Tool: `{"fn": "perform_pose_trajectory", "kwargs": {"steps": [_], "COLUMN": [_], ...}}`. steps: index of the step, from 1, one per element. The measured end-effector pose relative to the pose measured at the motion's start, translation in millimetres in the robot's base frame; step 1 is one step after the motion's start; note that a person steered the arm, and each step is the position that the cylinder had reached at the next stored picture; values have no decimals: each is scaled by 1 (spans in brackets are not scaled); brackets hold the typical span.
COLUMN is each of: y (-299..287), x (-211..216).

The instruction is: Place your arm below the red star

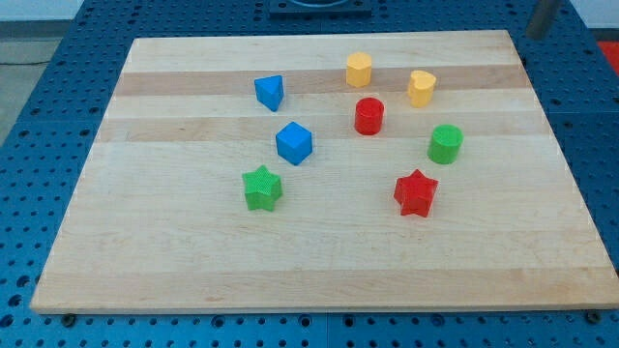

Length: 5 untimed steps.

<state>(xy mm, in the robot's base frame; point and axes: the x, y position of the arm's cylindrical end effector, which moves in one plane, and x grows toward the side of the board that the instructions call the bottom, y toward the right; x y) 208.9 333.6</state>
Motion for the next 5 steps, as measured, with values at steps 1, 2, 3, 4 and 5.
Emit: {"fn": "perform_pose_trajectory", "kwargs": {"steps": [1,2,3,4,5], "y": [-1,-8,-34,-88,-152], "x": [59,132,219,299,333]}}
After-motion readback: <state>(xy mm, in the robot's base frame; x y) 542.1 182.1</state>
